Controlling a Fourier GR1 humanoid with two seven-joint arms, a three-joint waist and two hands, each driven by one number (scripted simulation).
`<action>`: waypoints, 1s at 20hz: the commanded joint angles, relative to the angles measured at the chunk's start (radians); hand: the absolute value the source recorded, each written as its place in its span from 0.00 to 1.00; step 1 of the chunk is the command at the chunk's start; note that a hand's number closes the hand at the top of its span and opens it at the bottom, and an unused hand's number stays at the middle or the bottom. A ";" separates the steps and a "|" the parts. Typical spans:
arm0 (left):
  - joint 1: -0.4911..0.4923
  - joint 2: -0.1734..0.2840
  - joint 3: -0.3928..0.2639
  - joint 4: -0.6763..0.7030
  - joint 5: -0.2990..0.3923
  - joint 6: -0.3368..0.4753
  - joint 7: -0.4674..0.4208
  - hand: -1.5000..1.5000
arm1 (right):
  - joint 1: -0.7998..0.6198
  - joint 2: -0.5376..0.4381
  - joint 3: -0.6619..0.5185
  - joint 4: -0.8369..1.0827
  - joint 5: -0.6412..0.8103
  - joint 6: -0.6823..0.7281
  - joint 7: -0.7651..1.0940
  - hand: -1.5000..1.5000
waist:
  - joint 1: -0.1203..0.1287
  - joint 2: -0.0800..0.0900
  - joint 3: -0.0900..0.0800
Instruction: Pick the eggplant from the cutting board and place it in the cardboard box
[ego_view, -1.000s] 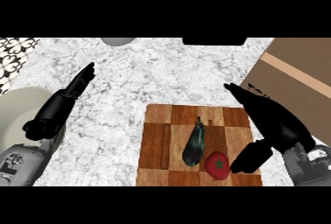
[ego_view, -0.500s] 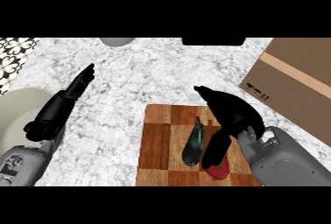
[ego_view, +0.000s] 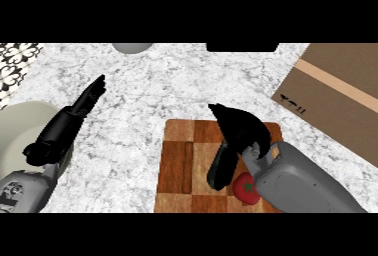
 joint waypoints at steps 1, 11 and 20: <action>0.018 -0.026 -0.010 -0.005 -0.018 0.010 -0.008 0.50 | -0.036 0.071 0.032 0.031 0.035 0.017 0.248 0.00 | -0.005 -0.001 0.000; -0.005 -0.058 -0.004 -0.015 -0.053 0.012 0.037 0.50 | 0.026 0.044 0.033 0.121 0.100 0.048 0.125 0.00 | -0.013 0.000 0.001; -0.004 -0.073 0.030 -0.042 -0.054 -0.030 0.063 0.50 | 0.028 0.149 0.003 0.274 0.196 0.028 0.020 0.00 | -0.001 0.003 0.001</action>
